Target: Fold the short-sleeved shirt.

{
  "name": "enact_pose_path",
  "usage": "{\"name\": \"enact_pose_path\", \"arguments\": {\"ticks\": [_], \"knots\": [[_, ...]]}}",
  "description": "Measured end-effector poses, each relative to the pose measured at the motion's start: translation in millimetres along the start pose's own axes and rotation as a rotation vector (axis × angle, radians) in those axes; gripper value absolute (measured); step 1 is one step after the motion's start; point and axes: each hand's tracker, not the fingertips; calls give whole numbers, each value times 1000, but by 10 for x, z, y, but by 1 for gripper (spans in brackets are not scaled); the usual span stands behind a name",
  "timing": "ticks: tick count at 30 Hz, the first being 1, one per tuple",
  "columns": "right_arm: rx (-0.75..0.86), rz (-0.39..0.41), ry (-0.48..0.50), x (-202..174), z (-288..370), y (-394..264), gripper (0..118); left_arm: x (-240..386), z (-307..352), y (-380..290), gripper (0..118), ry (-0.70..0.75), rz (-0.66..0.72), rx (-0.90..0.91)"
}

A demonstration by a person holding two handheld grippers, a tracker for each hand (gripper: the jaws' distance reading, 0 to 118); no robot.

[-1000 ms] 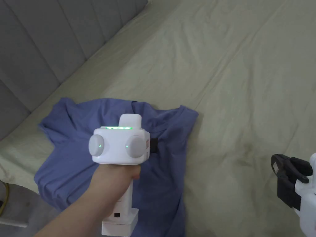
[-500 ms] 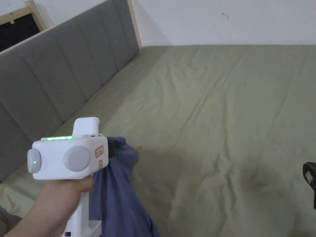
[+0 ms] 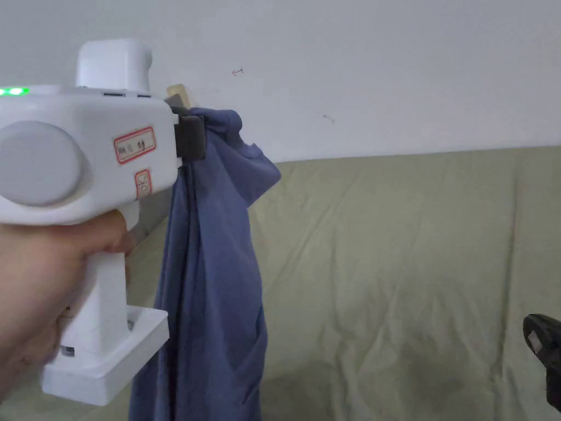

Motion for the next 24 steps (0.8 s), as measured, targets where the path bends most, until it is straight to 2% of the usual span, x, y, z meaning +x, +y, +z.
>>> {"name": "enact_pose_path", "arguments": {"ticks": [4,10,13,18,24], "knots": [[39,-6,-84,318,440,40,0,637,-263,171,1,-124,9,11],[25,-13,-245,828,983,-59,0,1853,-981,-137,1,-325,15,-86],[11,-35,-306,1032,1181,-148,0,2525,-1506,-604,1,-422,-1,-267],[-26,-52,-381,1252,1379,-306,0,3430,-2158,-1724,1,-471,-120,-535],[-94,-40,-411,1324,1435,-516,0,3804,-2402,-2621,1,-447,-271,-653]]}}
